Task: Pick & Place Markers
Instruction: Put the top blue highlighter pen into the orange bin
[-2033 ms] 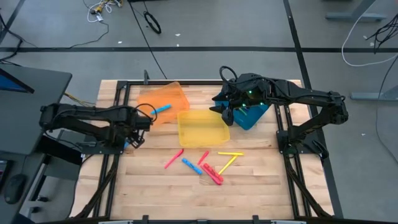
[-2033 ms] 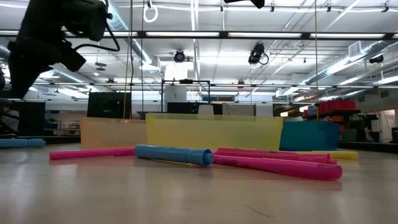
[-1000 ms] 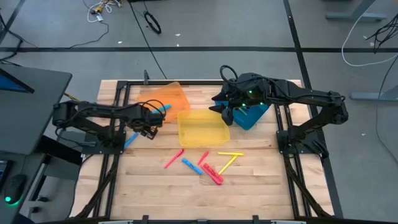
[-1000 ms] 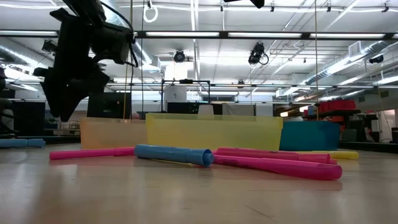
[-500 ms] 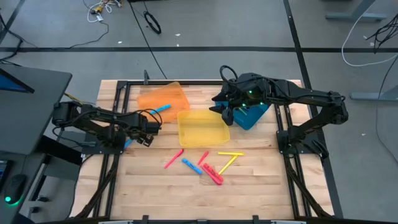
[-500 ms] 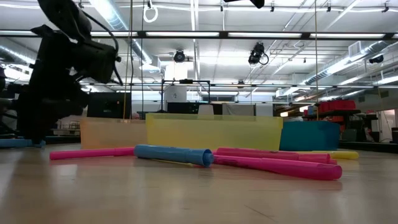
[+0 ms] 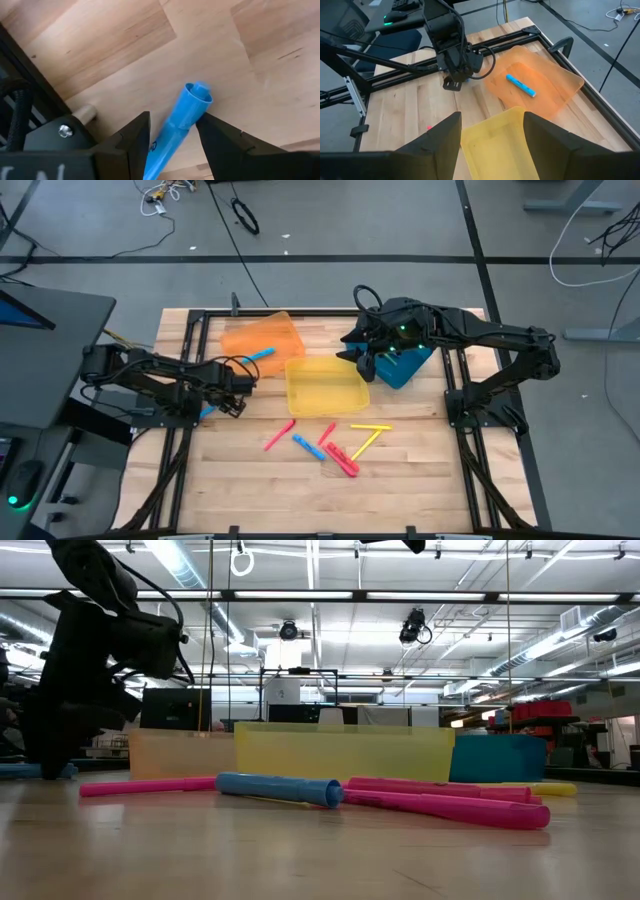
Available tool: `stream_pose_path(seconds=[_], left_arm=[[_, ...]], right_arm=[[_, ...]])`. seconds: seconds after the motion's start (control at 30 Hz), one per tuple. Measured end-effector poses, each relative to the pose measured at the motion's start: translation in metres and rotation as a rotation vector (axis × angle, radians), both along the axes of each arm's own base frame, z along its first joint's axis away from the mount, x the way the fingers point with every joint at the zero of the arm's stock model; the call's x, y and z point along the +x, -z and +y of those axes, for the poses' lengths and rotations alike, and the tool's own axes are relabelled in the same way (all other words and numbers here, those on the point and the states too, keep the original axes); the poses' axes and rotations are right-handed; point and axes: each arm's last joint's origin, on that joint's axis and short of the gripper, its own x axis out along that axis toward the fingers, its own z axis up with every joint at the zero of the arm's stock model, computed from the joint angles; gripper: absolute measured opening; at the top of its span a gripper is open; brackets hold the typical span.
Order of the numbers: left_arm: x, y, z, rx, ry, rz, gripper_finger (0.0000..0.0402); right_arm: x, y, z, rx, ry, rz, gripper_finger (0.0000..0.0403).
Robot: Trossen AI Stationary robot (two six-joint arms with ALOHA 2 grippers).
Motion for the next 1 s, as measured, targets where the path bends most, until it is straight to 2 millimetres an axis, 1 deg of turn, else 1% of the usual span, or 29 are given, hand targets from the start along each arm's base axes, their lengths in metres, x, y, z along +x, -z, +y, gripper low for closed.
stream_pose_path(seconds=[0.17, 0.27, 0.33, 0.5, 0.57, 0.7, 0.77, 0.87, 1.0], left_arm=[[0.002, -0.003, 0.000, -0.004, 0.018, -0.001, 0.0175], [0.005, -0.006, 0.000, -0.017, 0.046, -0.013, 0.0161], [0.007, -0.007, -0.001, -0.036, 0.063, -0.021, 0.0141], [0.008, -0.008, -0.003, -0.050, 0.107, -0.031, 0.0076], [0.009, -0.008, -0.004, -0.046, 0.117, -0.032, 0.0061], [0.010, -0.009, -0.007, -0.044, 0.131, -0.037, 0.0061], [0.014, -0.012, -0.009, -0.067, 0.135, -0.055, 0.0068], [0.025, -0.024, -0.009, -0.057, 0.152, -0.104, 0.0081], [0.044, -0.046, -0.013, -0.038, 0.181, -0.189, 0.0074]], right_arm=[[0.000, 0.000, 0.000, 0.002, 0.001, 0.000, 0.0216], [0.000, 0.000, 0.000, 0.003, 0.002, 0.000, 0.0216], [0.000, 0.000, 0.000, 0.003, 0.002, 0.000, 0.0216], [0.000, 0.000, 0.000, 0.003, 0.002, 0.000, 0.0216], [0.000, 0.000, 0.000, 0.003, 0.002, 0.000, 0.0216], [0.000, 0.000, 0.000, 0.003, 0.002, 0.000, 0.0216], [0.000, 0.000, 0.000, 0.002, 0.002, 0.000, 0.0216], [0.000, 0.000, 0.000, 0.001, 0.001, 0.000, 0.0216], [0.000, 0.000, 0.000, 0.002, 0.002, 0.000, 0.0216]])
